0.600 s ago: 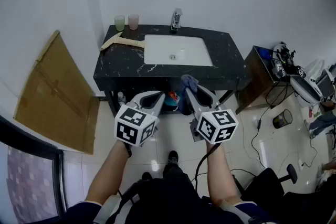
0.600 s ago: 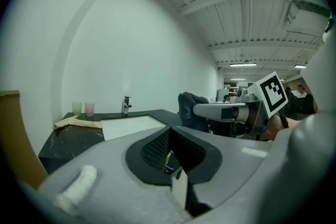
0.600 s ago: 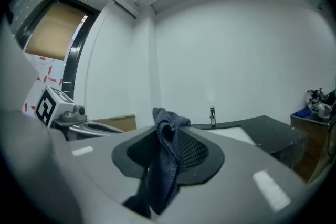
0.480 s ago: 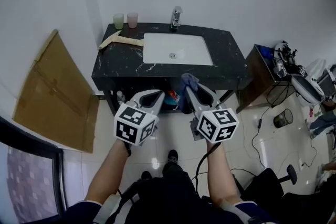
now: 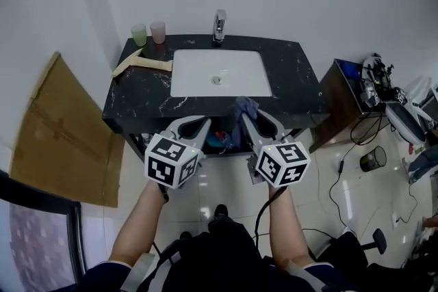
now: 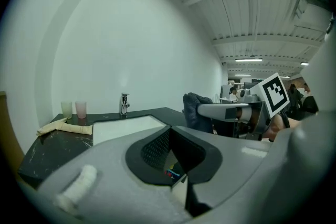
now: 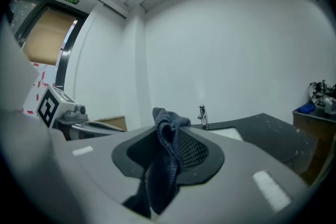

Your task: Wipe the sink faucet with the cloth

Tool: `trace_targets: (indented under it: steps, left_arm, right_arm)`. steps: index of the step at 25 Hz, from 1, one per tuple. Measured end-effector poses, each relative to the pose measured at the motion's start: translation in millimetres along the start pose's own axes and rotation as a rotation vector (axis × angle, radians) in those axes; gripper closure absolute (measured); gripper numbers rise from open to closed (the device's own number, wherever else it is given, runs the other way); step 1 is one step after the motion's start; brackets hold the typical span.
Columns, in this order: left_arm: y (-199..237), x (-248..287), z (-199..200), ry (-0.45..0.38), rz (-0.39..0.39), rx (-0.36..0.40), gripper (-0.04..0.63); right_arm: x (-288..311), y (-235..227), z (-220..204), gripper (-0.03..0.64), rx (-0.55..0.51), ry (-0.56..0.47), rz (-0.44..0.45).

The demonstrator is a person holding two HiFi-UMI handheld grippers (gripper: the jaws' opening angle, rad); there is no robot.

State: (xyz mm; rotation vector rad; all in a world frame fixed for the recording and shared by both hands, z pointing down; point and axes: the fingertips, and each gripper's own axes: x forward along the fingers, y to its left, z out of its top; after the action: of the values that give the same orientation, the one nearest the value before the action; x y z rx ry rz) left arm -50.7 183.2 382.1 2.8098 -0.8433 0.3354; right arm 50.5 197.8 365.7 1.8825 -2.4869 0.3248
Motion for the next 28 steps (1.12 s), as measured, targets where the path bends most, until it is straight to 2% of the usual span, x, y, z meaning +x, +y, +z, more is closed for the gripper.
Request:
trace_targets:
  steps: [6,14,21,28]
  left_arm:
    - [16.4,54.4,26.6,-0.007,0.063,0.004,0.594]
    - [33.3,99.8,43.3,0.012,0.122,0.014,0.594]
    - [63.2,135.4,35.5,0.036,0.106,-0.008,0.594]
    - [114.6,188.6,44.1,0.005,0.070,-0.002,0.594]
  right_arm:
    - [31.7,-55.0,13.7,0.509,0.011,0.005,0.036]
    - [66.2,-99.3,25.1,0.509,0.034,0.000,0.079]
    - [101.1,-122.2,15.6,0.509,0.049,0.027,0.062]
    - [151.2,-146.4,24.4,0.509,-0.002,0.049,0.001]
